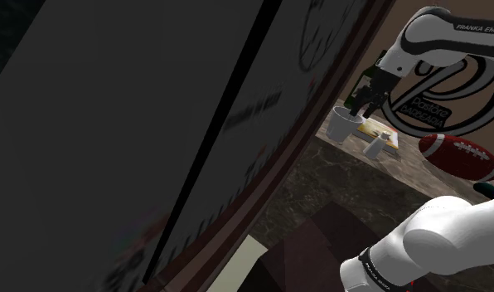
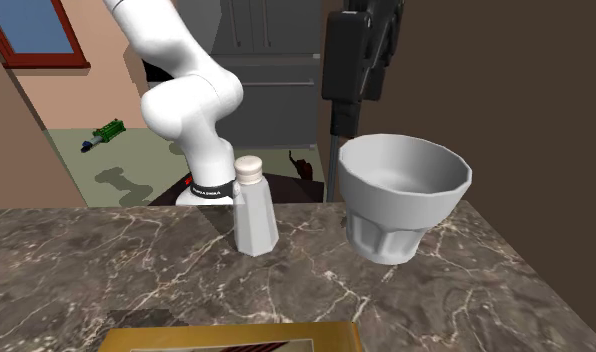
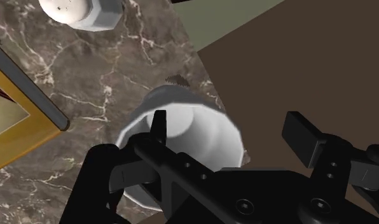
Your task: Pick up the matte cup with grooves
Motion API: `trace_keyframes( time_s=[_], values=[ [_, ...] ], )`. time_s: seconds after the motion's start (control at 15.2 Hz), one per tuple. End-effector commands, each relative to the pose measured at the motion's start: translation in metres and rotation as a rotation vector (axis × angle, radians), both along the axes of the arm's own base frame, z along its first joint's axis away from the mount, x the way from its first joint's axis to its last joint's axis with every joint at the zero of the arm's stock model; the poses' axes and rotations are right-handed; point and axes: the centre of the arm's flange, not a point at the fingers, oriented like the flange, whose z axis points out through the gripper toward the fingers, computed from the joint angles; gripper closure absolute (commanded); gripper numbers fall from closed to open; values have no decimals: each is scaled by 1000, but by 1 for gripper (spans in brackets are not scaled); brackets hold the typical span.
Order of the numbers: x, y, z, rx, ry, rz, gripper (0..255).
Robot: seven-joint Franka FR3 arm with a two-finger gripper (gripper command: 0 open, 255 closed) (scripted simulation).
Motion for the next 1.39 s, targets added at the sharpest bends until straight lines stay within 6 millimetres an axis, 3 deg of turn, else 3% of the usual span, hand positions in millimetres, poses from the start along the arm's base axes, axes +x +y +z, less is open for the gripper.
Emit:
trace_keyframes(
  time_s=[0.0, 0.33, 0.4, 0.86, 0.99, 1.06, 1.32],
  values=[
    [9, -25, -4, 7, -9, 0, 0],
    [30, -89, -15, 28, -32, -1, 0],
    [32, -94, -16, 30, -34, -1, 0],
    [32, -94, -56, 30, -34, -1, 0],
    [32, -94, -56, 30, -34, -1, 0],
    [32, -94, -56, 30, -34, -1, 255],
    [32, -94, -55, 30, -34, -1, 255]
  ],
)
